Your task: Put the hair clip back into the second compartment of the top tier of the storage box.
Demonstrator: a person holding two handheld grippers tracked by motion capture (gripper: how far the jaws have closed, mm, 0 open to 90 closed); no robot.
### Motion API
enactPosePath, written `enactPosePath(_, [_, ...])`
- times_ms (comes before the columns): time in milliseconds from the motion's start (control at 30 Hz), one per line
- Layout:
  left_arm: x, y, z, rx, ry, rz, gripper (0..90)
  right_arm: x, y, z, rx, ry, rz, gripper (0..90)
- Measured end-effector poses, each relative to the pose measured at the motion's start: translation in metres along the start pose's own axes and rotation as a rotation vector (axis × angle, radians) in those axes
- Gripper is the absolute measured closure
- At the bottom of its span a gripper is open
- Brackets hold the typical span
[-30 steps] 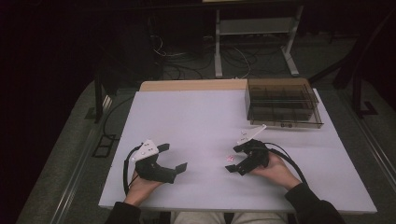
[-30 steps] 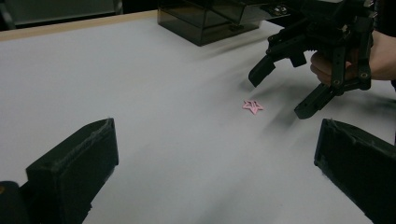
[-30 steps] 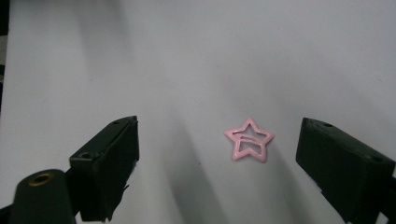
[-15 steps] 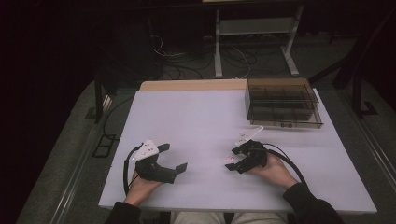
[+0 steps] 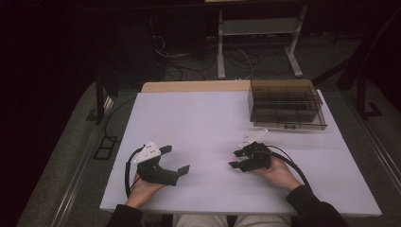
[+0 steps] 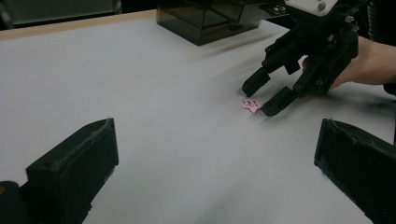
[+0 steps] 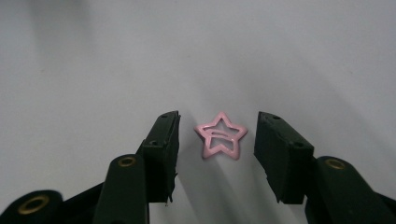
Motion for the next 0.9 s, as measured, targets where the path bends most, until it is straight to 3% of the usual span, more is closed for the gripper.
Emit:
enactPosePath(300, [-0.0001, 0.0002, 0.0, 0.0, 0.0, -0.001, 0.0, -0.0003, -0.0001, -0.0004, 0.017, 0.001, 0.019, 59.1])
enactPosePath(900, [0.0002, 0.0002, -0.0008, 0.0, -0.003, -0.004, 0.0, -0.0008, 0.0059, -0.0003, 0.031, 0.0, 0.004, 72.1])
Point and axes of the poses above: each handheld gripper's, and its own axes: z roughly backward along the jaws, x roughly out of its underside, y roughly to its right, the point moved 9 cm from there along -z, roughly forward along the jaws
